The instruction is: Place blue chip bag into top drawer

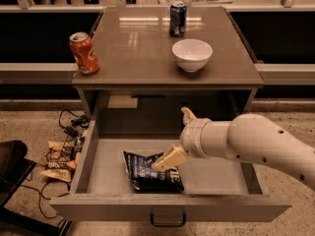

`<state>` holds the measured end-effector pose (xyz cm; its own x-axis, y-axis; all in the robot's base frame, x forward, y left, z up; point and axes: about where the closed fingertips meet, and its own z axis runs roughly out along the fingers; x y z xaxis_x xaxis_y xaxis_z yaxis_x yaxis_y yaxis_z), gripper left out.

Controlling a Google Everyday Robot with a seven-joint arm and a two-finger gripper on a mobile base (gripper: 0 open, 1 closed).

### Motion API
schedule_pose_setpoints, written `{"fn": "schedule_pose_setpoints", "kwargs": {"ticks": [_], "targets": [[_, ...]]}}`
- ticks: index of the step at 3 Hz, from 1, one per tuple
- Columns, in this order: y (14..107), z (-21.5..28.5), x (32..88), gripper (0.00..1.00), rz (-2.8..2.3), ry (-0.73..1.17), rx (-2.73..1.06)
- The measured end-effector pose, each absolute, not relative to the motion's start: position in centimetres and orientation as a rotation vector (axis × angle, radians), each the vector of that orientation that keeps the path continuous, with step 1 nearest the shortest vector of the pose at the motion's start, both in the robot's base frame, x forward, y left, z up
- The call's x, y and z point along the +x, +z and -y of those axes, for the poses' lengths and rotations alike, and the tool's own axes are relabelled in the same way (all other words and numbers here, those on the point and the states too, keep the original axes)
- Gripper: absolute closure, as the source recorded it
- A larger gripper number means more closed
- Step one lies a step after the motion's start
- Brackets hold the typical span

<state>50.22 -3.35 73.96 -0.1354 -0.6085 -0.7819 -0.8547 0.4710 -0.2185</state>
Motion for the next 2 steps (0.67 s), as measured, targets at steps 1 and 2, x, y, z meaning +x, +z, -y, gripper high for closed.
{"fn": "schedule_pose_setpoints", "kwargs": {"ticks": [1,2], "targets": [[74.7,3.8,50.0,0.0,-1.851,0.341,-1.264],[77.6,6.2,48.9,0.0,-1.872,0.246,-1.362]]}}
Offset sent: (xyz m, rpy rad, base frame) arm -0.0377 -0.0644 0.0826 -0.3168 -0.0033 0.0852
